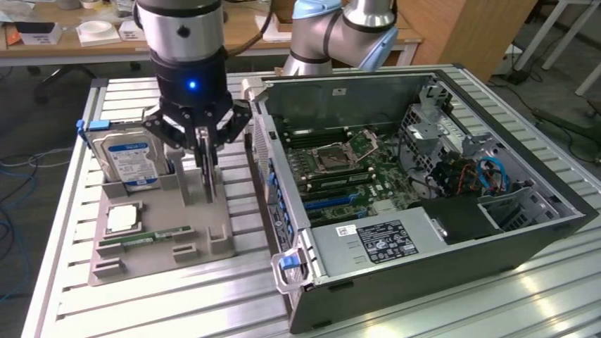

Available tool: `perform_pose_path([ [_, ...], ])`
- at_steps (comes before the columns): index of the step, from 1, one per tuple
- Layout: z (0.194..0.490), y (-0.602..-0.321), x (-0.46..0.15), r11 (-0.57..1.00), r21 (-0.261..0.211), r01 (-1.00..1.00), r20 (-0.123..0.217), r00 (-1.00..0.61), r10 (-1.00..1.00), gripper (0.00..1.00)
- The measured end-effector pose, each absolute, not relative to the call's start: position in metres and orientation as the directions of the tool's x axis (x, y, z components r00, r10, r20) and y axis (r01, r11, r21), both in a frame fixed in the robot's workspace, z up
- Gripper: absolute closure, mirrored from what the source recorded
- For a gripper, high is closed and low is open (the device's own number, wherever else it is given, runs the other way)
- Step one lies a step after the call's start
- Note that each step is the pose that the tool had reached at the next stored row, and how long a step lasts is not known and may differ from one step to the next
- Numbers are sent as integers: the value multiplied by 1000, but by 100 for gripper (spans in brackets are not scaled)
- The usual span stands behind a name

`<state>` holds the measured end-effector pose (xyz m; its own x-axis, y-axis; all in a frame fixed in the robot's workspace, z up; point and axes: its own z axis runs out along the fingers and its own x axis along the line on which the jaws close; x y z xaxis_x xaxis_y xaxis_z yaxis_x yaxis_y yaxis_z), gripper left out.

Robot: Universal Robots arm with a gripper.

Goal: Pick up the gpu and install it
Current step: 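Pick up the gpu and move the gpu toward the slot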

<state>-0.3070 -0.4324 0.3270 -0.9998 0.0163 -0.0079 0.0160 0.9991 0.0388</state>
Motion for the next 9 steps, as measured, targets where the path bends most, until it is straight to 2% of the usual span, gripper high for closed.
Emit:
perform_pose_path([
  [9, 356, -432, -307, 999, 39, 16, -8, -1000, 16, 73],
])
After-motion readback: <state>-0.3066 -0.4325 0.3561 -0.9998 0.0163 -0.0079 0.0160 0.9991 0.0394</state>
